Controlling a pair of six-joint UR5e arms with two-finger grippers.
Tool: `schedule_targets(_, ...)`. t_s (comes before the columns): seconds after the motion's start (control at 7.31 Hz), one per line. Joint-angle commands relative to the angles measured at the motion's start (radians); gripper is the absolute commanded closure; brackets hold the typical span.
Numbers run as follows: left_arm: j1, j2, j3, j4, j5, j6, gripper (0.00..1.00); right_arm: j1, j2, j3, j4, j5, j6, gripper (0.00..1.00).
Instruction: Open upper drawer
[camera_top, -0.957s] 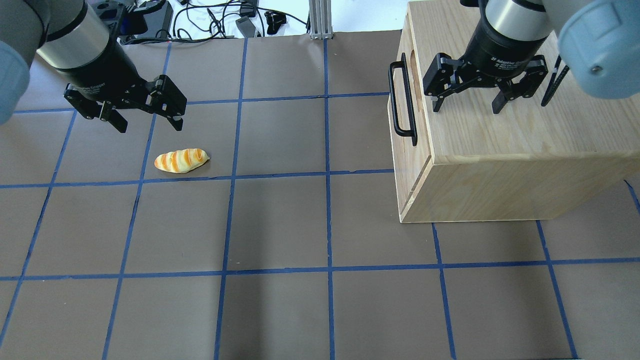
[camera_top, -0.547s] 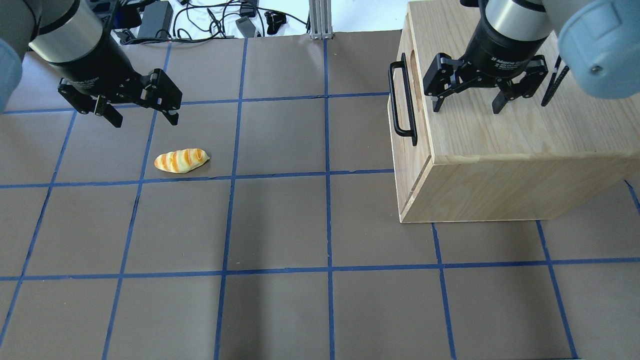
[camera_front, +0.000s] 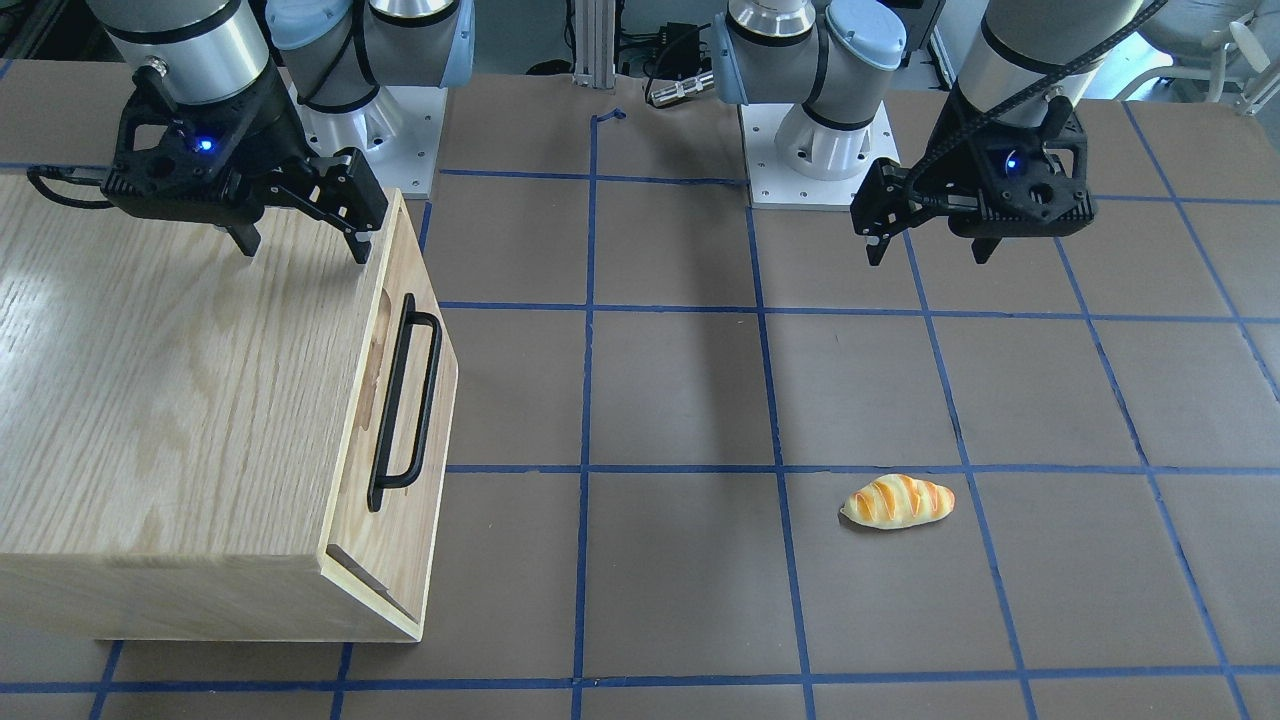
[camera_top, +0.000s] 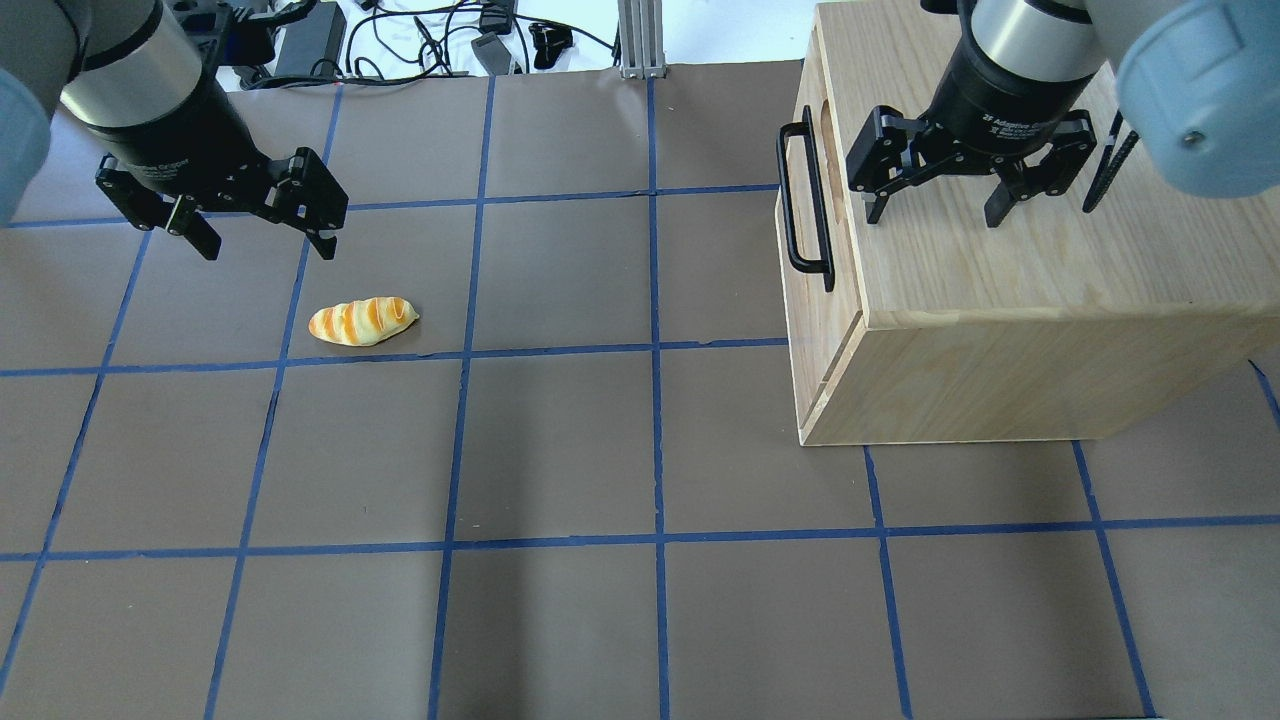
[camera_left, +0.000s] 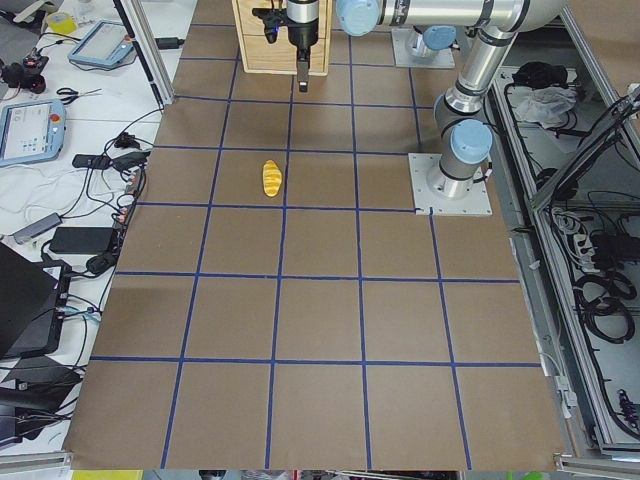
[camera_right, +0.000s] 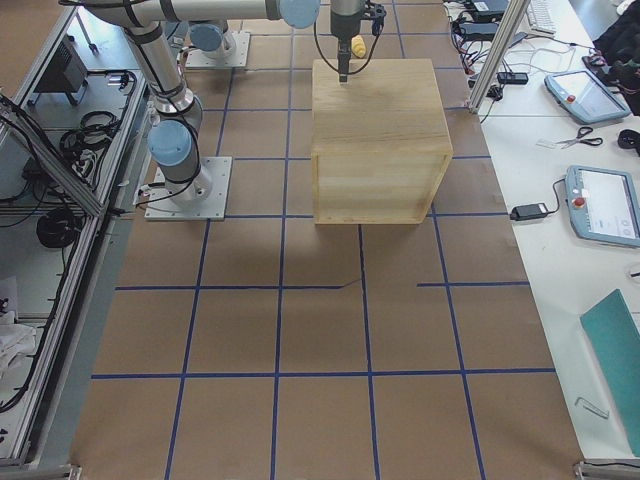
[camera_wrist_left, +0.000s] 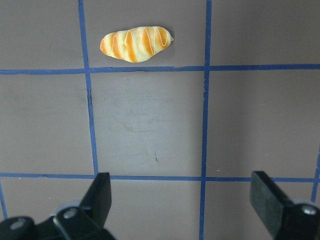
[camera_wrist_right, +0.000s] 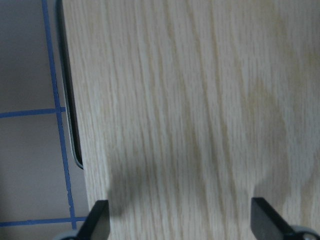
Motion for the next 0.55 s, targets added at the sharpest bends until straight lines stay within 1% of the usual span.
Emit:
schedule_targets(0.0, -0.037, -0.015, -0.002, 0.023, -0.004, -0.004, 0.00, 0.000, 0.000, 0.000, 0.000, 0.000, 0.000, 0.00)
schedule_targets(0.14, -0.090, -0.024, -0.001, 0.058, -0.005, -0.038, 0.00, 0.000, 0.000, 0.000, 0.000, 0.000, 0.000, 0.00)
schedule_targets(0.27, -0.142, -0.052, -0.001, 0.119, -0.035, -0.124, 0.00, 0.000, 0.000, 0.000, 0.000, 0.000, 0.000, 0.00)
schedule_targets(0.41, -0.182, -0.078, -0.001, 0.138, -0.093, -0.188, 0.00, 0.000, 0.000, 0.000, 0.000, 0.000, 0.000, 0.00)
